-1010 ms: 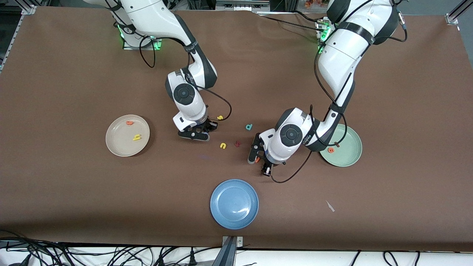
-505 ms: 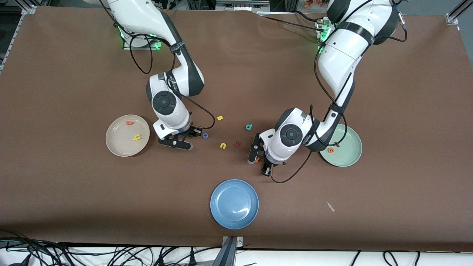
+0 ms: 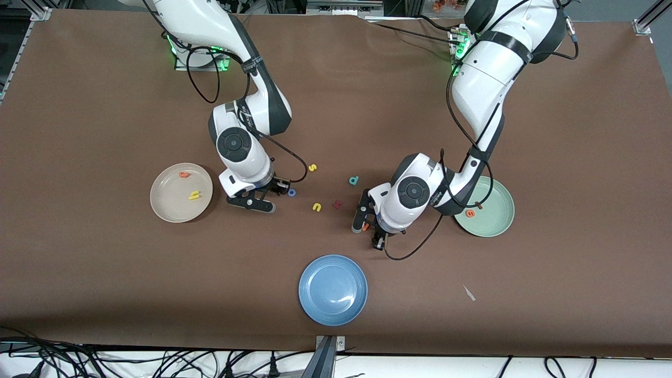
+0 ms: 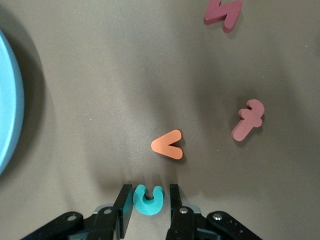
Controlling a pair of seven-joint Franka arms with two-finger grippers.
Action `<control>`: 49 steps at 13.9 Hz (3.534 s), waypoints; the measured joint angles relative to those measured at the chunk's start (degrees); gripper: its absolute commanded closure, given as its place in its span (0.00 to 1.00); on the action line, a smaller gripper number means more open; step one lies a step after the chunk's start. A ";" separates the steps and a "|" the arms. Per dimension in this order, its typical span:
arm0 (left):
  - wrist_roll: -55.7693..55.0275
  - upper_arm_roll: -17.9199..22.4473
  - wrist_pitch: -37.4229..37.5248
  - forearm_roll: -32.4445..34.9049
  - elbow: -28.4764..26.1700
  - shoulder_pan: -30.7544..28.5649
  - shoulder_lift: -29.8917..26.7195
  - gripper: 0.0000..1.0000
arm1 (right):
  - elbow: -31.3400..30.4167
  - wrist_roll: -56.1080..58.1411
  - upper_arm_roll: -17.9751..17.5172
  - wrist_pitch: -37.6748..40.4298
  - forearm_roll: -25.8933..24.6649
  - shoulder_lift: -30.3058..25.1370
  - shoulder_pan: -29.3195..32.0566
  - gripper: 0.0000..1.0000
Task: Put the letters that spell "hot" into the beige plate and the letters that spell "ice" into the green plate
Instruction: 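Grasp teal c with the left gripper while the right gripper grips blue o, then drop teal c on the green plate while the right gripper lifts blue o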
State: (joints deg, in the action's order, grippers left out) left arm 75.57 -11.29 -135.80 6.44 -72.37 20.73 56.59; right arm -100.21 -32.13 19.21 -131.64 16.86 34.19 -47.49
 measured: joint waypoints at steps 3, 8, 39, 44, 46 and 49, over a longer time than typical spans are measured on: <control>0.00 0.00 0.00 -0.01 0.21 -0.01 0.03 0.89 | 1.07 -0.96 -0.49 0.01 0.27 0.74 -0.14 0.00; 0.00 0.05 6.58 -0.01 2.42 -0.22 -1.53 0.89 | 2.81 -1.13 -1.30 -0.76 2.37 4.76 -0.37 0.00; -20.62 1.72 8.67 0.18 -38.69 -19.97 -28.65 0.97 | 5.93 -1.13 -2.66 -0.77 3.78 9.50 -0.38 0.53; -22.30 1.72 5.48 1.13 -41.13 -19.97 -28.52 0.00 | 5.93 -1.13 -2.62 -0.76 3.78 9.41 -0.36 0.58; -22.42 1.69 5.43 1.22 -41.18 -19.97 -28.46 0.00 | 5.93 -1.13 -2.61 -0.75 3.78 9.41 -0.36 0.58; -22.51 1.38 5.99 1.29 -40.83 -19.96 -29.03 0.00 | 5.95 -1.13 -2.57 -0.82 4.93 9.41 -0.34 0.61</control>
State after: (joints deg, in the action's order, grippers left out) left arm 53.06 -9.91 -129.81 7.74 -113.20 0.77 27.57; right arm -94.26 -33.26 16.64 -132.45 21.79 43.60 -47.83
